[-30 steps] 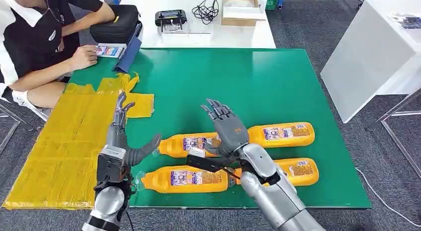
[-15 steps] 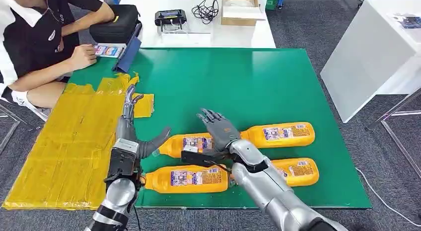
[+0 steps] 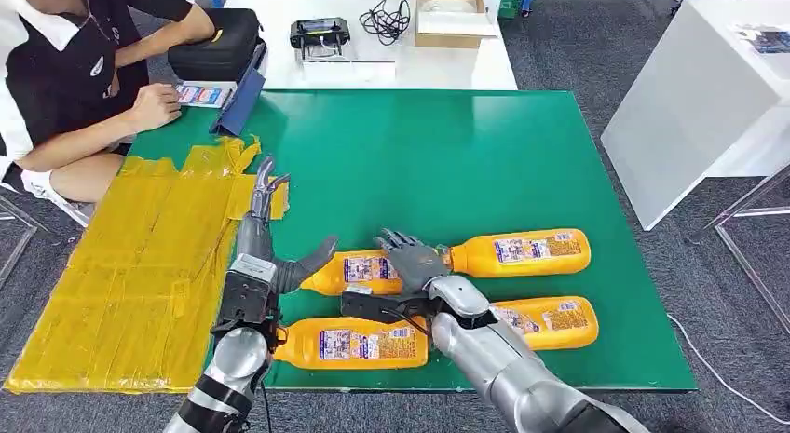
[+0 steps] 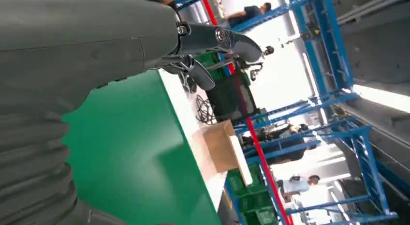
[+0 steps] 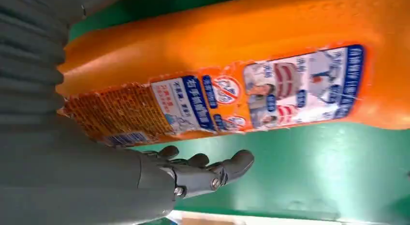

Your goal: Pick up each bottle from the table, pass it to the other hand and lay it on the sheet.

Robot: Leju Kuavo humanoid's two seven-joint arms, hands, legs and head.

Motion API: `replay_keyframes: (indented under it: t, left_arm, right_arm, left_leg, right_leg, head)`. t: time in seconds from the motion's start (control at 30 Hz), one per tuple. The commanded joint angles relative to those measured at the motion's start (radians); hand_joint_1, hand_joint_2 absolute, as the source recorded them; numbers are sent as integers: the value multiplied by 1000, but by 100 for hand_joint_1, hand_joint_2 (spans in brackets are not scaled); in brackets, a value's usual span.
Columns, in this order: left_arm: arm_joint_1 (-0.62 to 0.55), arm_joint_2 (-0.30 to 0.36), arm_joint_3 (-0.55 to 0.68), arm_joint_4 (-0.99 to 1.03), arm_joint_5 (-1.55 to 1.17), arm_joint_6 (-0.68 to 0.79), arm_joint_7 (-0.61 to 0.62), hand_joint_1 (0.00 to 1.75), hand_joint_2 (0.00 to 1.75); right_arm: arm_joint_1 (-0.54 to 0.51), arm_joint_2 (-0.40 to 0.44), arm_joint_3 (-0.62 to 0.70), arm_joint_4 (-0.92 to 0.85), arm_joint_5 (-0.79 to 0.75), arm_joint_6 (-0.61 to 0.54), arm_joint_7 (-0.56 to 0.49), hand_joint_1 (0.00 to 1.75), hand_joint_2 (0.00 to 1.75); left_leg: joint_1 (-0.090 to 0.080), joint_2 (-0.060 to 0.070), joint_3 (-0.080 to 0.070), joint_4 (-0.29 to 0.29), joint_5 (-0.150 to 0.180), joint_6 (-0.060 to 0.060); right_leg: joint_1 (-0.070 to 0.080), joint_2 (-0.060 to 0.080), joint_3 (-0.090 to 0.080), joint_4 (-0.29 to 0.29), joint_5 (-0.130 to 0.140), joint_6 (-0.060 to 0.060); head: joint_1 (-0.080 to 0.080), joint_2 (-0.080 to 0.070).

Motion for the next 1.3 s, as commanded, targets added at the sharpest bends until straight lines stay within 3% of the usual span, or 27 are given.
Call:
replay_keyframes:
  t: [0.03,0.07,0.13,0.37,0.43,0.5,0.6,0.63,0.77,1.03,1.07,1.1,1.13,1.2,1.23,1.3]
  left_arm:
    - [-46,5,-37,63,13,1,-8,0,175]
    - [-47,4,-37,63,13,1,-8,0,175]
    - [-47,3,-36,65,13,1,-8,0,175]
    - [-46,0,-34,67,13,0,-8,0,175]
    - [-45,-2,-32,68,13,1,-8,0,175]
    - [-42,-1,-33,65,11,0,-9,0,175]
    - [-36,2,-31,52,6,1,-11,0,175]
    - [-34,3,-31,47,4,1,-11,0,175]
    - [-30,2,-34,48,0,0,-11,0,175]
    - [-30,1,-37,50,-1,-1,-12,0,175]
    - [-27,2,-39,49,-2,-1,-12,0,175]
    - [-24,1,-40,47,-2,-1,-11,0,175]
    - [-21,1,-40,45,-2,-1,-11,0,175]
    - [0,8,-53,36,-38,8,-6,0,175]
    - [10,8,-54,32,-47,11,-1,0,175]
    - [33,10,-54,17,-63,21,2,0,175]
  right_arm:
    - [-59,-15,20,147,55,-29,68,0,175]
    - [-58,-16,20,148,56,-31,68,2,175]
    - [-63,-19,54,156,106,-54,97,26,175]
    - [-63,-20,86,161,154,-68,125,26,175]
    - [-59,-21,99,157,180,-78,134,129,175]
    - [-50,-26,90,138,193,-149,127,131,175]
    - [-45,-25,59,120,189,-234,95,154,175]
    - [-40,-26,40,105,184,-282,75,148,175]
    - [-25,-33,-14,64,174,-385,33,159,175]
    - [-16,-37,-26,54,173,-423,23,162,175]
    - [6,-42,-56,22,164,-527,-8,147,175]
    - [23,-50,-81,-24,163,-541,-23,145,175]
    - [53,-59,-119,-96,178,-541,-37,148,175]
    - [204,-28,-369,-375,286,-541,-166,164,175]
    - [262,8,-475,-476,283,-541,-250,171,175]
    - [311,49,-565,-530,185,-541,-349,175,175]
  left_leg:
    - [0,-2,2,-1,0,-1]
    - [0,-2,2,-1,0,-1]
    - [1,-2,3,-1,-1,-1]
    - [1,-1,3,-1,0,-1]
    - [1,-2,4,-1,-1,-2]
    - [1,-1,4,-1,-1,-2]
    - [1,-2,4,-1,-1,-2]
    - [1,-2,3,0,-1,-1]
    - [1,0,2,0,-1,-1]
    - [1,-1,3,0,-1,-1]
    - [1,-1,2,-1,0,-1]
    - [1,-1,3,0,-1,-2]
    - [1,-1,3,-1,-1,-1]
    - [1,-2,3,-1,-1,-1]
    - [1,-1,3,0,-1,-1]
    - [1,0,4,-1,-3,-2]
  right_leg:
    - [0,-1,3,-1,-1,-1]
    - [0,-1,3,-1,-1,-1]
    - [1,-2,4,-1,-1,-1]
    - [1,-1,3,-1,-1,-1]
    - [1,-1,4,-1,-1,-1]
    - [1,-1,5,-1,-1,-1]
    - [1,-1,5,-2,-1,-1]
    - [1,-1,4,-1,-1,-1]
    - [1,0,3,-1,-1,-1]
    - [1,-1,4,-1,-1,-1]
    - [1,-1,2,-1,-1,-1]
    - [1,-1,4,-1,-1,-1]
    - [1,-1,4,-1,-1,-1]
    - [1,-1,4,-2,-1,-1]
    - [1,-1,4,-2,-1,-1]
    - [1,0,5,-2,-2,-1]
  head:
    - [0,0]
    - [0,0]
    - [0,0]
    - [0,0]
    - [0,0]
    - [0,0]
    - [0,0]
    - [0,0]
    - [0,0]
    - [0,0]
    - [0,0]
    - [0,0]
    - [0,0]
    - [0,0]
    - [0,0]
    - [0,0]
